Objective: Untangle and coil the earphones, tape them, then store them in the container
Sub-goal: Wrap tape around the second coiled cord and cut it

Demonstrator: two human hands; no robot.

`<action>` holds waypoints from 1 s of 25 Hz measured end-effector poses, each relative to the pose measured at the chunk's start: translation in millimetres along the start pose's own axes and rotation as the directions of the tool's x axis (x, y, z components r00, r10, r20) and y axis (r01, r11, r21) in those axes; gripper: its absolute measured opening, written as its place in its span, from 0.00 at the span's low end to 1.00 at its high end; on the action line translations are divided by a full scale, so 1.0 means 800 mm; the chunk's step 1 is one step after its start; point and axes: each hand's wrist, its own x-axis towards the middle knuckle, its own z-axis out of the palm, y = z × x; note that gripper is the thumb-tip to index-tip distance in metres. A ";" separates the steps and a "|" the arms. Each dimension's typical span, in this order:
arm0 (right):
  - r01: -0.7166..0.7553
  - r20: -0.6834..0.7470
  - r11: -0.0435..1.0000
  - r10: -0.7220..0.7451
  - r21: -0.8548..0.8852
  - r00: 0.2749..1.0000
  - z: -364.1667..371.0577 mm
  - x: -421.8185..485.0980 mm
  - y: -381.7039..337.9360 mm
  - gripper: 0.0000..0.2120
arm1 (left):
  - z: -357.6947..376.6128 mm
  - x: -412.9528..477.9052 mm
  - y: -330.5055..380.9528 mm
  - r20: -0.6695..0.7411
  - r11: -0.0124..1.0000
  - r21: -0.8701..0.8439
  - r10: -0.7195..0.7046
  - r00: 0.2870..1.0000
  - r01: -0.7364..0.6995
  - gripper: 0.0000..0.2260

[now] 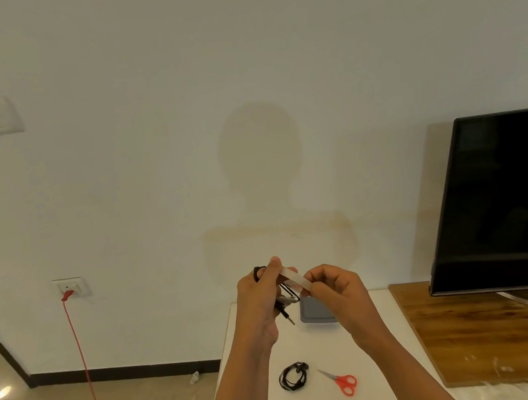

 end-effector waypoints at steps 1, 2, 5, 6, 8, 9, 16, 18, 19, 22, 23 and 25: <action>-0.006 0.007 1.000 0.006 0.005 1.000 -0.002 0.000 0.002 0.09 | -0.001 0.000 0.003 0.007 1.000 -0.013 -0.004 1.000 0.004 0.11; -0.010 0.016 1.000 0.010 0.009 1.000 -0.004 0.000 0.002 0.10 | -0.002 0.000 0.004 0.010 0.999 -0.032 -0.016 1.000 0.016 0.11; -0.011 0.040 0.999 0.010 0.036 0.999 -0.006 -0.002 0.002 0.09 | -0.005 0.006 0.008 0.004 0.988 -0.125 -0.091 0.996 0.091 0.11; -0.014 0.038 0.999 0.012 0.046 0.999 -0.006 -0.003 0.003 0.08 | -0.006 0.007 0.007 0.008 0.983 -0.147 -0.106 0.994 0.106 0.11; -0.023 0.000 0.997 0.023 0.068 1.000 -0.005 -0.002 0.004 0.06 | -0.004 0.003 0.001 0.024 0.987 -0.128 -0.093 0.995 0.095 0.14; -0.022 -0.025 0.997 0.024 0.076 0.999 -0.004 0.000 0.004 0.05 | -0.002 -0.001 -0.003 0.029 0.994 -0.087 -0.065 0.997 0.068 0.16; -0.013 -0.043 0.999 0.015 0.042 0.999 0.005 0.001 -0.006 0.13 | 0.010 -0.009 -0.012 -0.034 0.995 0.074 0.063 0.997 -0.061 0.18; -0.016 -0.031 0.998 0.018 0.061 0.999 0.002 0.001 -0.007 0.11 | 0.011 -0.010 -0.011 -0.006 0.999 0.025 0.027 1.000 -0.026 0.16; -0.017 -0.019 0.998 0.019 0.064 1.000 0.001 0.001 -0.007 0.10 | 0.011 -0.011 -0.010 0.004 1.000 -0.005 0.012 1.000 -0.012 0.15; -0.035 -0.008 0.997 0.036 0.066 0.999 -0.003 -0.002 -0.005 0.05 | 0.008 -0.007 -0.007 0.011 0.997 -0.078 -0.016 1.000 0.017 0.11; -0.045 -0.005 0.996 0.045 0.071 0.999 -0.004 -0.002 -0.004 0.06 | 0.006 -0.005 -0.006 0.011 0.996 -0.091 -0.024 1.000 0.024 0.12; -0.055 0.013 0.995 0.055 0.088 0.998 -0.005 -0.003 -0.003 0.05 | 0.004 -0.003 -0.003 0.010 0.994 -0.102 -0.030 0.999 0.031 0.13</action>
